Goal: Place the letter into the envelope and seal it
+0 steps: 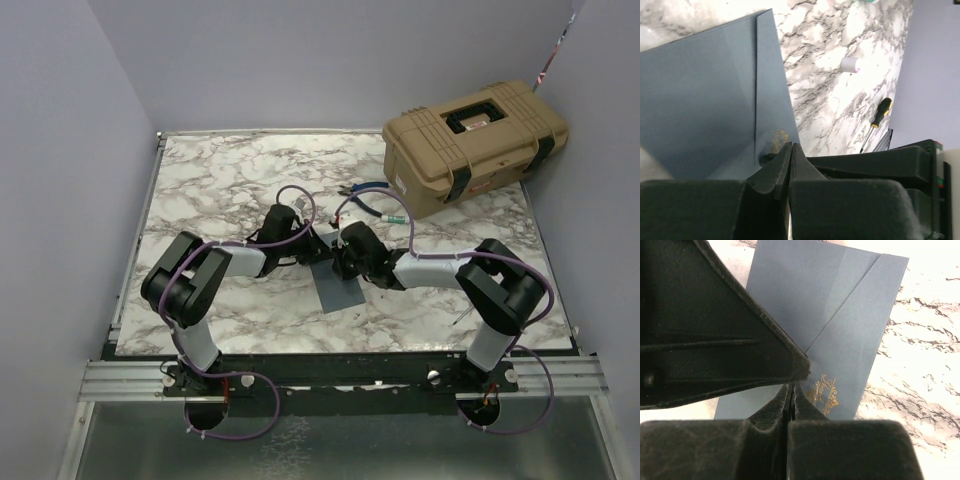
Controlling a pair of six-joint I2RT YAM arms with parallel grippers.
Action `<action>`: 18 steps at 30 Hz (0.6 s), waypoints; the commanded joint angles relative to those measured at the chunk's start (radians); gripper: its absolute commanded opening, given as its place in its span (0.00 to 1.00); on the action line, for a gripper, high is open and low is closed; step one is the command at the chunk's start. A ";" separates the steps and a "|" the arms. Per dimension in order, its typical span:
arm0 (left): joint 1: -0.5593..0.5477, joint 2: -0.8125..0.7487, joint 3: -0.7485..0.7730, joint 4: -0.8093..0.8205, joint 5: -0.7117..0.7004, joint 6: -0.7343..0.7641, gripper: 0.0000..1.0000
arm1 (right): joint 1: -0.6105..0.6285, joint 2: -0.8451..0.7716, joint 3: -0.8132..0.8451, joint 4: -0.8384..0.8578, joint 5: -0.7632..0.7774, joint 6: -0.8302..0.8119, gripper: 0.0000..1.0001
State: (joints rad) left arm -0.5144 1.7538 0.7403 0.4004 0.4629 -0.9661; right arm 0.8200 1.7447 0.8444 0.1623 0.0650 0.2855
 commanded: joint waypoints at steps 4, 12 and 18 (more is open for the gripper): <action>-0.006 0.048 0.037 0.087 0.041 -0.011 0.00 | 0.004 0.001 -0.071 -0.051 -0.033 -0.033 0.00; -0.022 0.142 0.092 -0.115 -0.098 0.118 0.00 | 0.004 -0.018 -0.064 -0.102 0.006 -0.002 0.00; -0.029 0.181 0.138 -0.274 -0.186 0.200 0.00 | 0.004 -0.036 -0.057 -0.189 -0.008 0.005 0.06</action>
State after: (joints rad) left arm -0.5381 1.8812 0.8650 0.3122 0.4164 -0.8711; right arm 0.8200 1.7096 0.8104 0.1535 0.0483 0.2855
